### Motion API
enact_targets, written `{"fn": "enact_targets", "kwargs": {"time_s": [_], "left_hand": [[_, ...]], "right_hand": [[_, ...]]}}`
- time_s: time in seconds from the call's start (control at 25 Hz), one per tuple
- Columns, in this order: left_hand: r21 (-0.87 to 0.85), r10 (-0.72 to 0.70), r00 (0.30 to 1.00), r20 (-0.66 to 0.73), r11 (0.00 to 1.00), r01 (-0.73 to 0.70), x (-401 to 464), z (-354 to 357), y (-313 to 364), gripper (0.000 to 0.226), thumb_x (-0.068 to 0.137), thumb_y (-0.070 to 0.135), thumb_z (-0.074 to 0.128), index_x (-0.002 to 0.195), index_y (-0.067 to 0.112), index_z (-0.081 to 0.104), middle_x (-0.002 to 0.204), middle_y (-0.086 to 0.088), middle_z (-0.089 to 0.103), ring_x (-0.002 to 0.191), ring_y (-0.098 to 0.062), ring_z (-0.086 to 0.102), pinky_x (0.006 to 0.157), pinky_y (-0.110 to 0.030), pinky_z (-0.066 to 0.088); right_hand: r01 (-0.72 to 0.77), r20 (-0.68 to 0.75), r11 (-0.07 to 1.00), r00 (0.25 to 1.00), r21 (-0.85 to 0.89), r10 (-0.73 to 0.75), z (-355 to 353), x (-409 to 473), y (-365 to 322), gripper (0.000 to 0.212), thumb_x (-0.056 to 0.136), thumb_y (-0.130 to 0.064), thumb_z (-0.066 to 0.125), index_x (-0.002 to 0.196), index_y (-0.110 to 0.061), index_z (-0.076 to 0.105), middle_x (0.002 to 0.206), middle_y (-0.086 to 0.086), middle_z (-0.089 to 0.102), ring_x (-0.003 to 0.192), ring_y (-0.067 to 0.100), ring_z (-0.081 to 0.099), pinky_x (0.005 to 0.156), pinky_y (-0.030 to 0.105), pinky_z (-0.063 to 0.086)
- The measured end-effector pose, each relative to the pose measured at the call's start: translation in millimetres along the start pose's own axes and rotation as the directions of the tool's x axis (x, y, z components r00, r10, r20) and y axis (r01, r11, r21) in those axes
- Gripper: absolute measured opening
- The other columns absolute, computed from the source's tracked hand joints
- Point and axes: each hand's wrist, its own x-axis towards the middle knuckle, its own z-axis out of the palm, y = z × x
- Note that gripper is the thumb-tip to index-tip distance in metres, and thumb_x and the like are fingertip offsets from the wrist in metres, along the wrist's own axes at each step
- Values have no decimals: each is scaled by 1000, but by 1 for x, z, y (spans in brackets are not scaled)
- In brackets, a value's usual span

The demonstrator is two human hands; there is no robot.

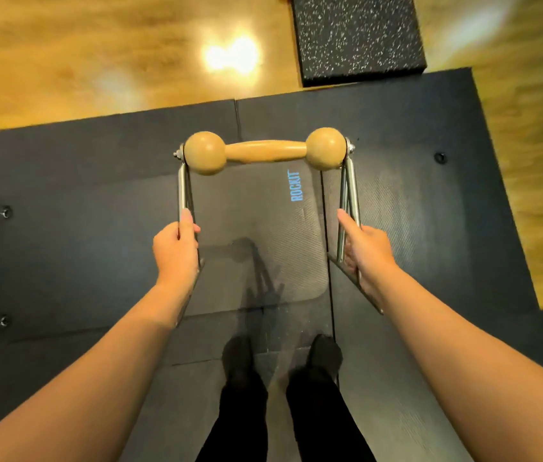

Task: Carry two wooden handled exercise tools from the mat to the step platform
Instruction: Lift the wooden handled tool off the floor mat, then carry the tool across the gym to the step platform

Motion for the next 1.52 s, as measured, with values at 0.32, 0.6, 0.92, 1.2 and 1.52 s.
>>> {"fn": "enact_targets", "kwargs": {"time_s": [0.32,0.6,0.92,1.2,1.52], "left_hand": [[-66,277,958,-70,957,-281,-43,-58,218,47,108,43,47,73,13,60,58,-2,46,51,-15,40,54,-33,31],[-272,488,870,-72,829,-488,-88,-124,456,49,106,51,46,76,15,59,48,10,39,44,-14,34,40,-21,30],[-425,715,671,-194,556,-715,-195,-208,682,51,106,55,42,80,16,60,47,11,40,44,-10,34,48,-29,26],[-512,810,551,-200,393,-764,-282,-261,770,48,105,54,42,80,16,57,50,11,40,42,-7,32,41,-25,25],[-510,832,501,-239,331,-794,-319,-251,799,51,100,63,41,83,17,57,54,7,42,44,-9,36,42,-25,29]], "right_hand": [[300,-21,953,954,30,-300,-14,-107,-190,55,91,-67,63,65,-27,34,57,0,32,43,13,24,45,27,19],[568,-4,808,818,157,-575,-30,-232,-382,54,95,-68,58,70,-25,36,60,2,28,45,14,25,45,24,17],[817,-62,519,549,252,-834,-85,-440,-580,51,102,-57,57,67,-21,45,50,-8,37,37,5,31,34,20,26],[890,-112,383,419,249,-901,-122,-547,-638,56,99,-64,57,62,-21,48,50,-7,39,40,8,31,37,23,24],[921,-122,304,340,243,-933,-159,-575,-666,54,100,-61,54,71,-16,50,58,1,38,48,12,31,43,27,27]]}}
